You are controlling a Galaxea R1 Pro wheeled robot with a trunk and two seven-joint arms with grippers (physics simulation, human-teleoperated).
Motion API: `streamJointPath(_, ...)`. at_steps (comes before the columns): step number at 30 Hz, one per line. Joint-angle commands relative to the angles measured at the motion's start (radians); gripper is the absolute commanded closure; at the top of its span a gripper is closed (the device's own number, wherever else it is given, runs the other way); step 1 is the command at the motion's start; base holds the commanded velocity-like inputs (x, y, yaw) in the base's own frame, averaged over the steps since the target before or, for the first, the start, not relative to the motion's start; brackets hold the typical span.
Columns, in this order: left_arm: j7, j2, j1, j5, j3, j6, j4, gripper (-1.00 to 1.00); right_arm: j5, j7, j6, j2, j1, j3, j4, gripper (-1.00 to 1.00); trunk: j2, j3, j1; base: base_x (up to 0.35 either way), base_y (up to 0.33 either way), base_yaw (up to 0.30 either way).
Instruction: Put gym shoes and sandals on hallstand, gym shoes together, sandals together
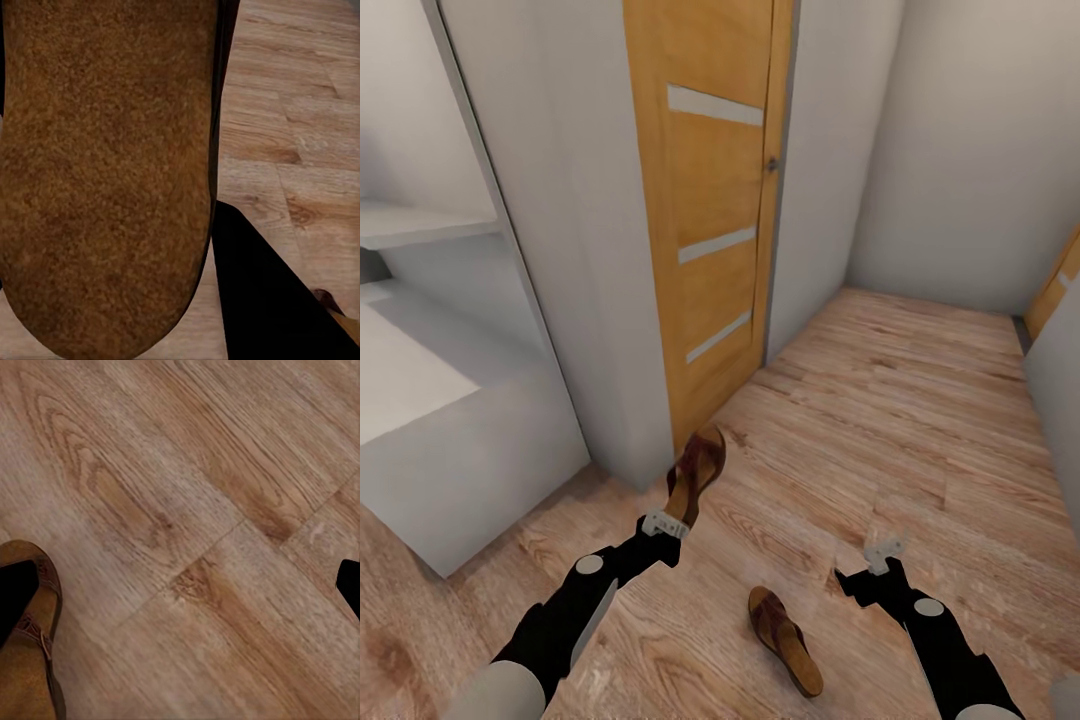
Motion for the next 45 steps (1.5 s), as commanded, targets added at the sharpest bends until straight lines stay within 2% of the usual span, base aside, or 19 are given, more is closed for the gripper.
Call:
streamJointPath(1, -0.004, 0.000, 0.000, -0.003, 0.001, 0.002, -0.001, 1.00, 0.006, 0.007, 0.003, 0.001, -0.001, -0.004, -0.001, -1.00, -0.008, -0.006, 0.004, 0.000, 0.000, 0.000)
streamJointPath(9, -0.001, -0.008, -0.002, -0.003, 0.000, 0.005, -0.001, 1.00, 0.007, 0.007, 0.004, 0.001, 0.000, -0.005, 0.001, -1.00, -0.064, -0.043, 0.034, 0.000, 0.000, 0.000)
streamJointPath(15, -0.001, -0.011, -0.002, -0.003, -0.001, 0.006, -0.001, 1.00, 0.006, 0.007, 0.004, 0.015, -0.001, 0.000, 0.027, -1.00, -0.105, -0.072, 0.057, 0.000, 0.000, 0.000)
streamJointPath(31, -0.002, -0.005, -0.004, 0.000, -0.001, 0.006, -0.001, 1.00, 0.009, 0.011, 0.004, 0.035, -0.001, 0.002, 0.053, -1.00, -0.108, -0.159, 0.064, 0.000, 0.000, 0.000)
streamJointPath(37, -0.002, -0.011, -0.005, -0.001, -0.002, 0.005, -0.006, 1.00, 0.009, 0.011, 0.004, 0.038, -0.001, 0.001, 0.065, -1.00, -0.110, -0.192, 0.067, 0.000, 0.000, 0.000)
streamJointPath(42, -0.001, -0.012, -0.002, -0.001, -0.002, 0.012, -0.081, 1.00, 0.008, 0.010, 0.004, 0.039, -0.001, 0.000, 0.067, -1.00, -0.111, -0.220, 0.069, 0.000, 0.000, 0.000)
streamJointPath(45, 0.000, -0.013, 0.000, -0.001, -0.001, 0.041, -0.137, 1.00, 0.008, 0.010, 0.003, 0.039, -0.001, 0.000, 0.067, -1.00, -0.112, -0.236, 0.070, 0.000, 0.000, 0.000)
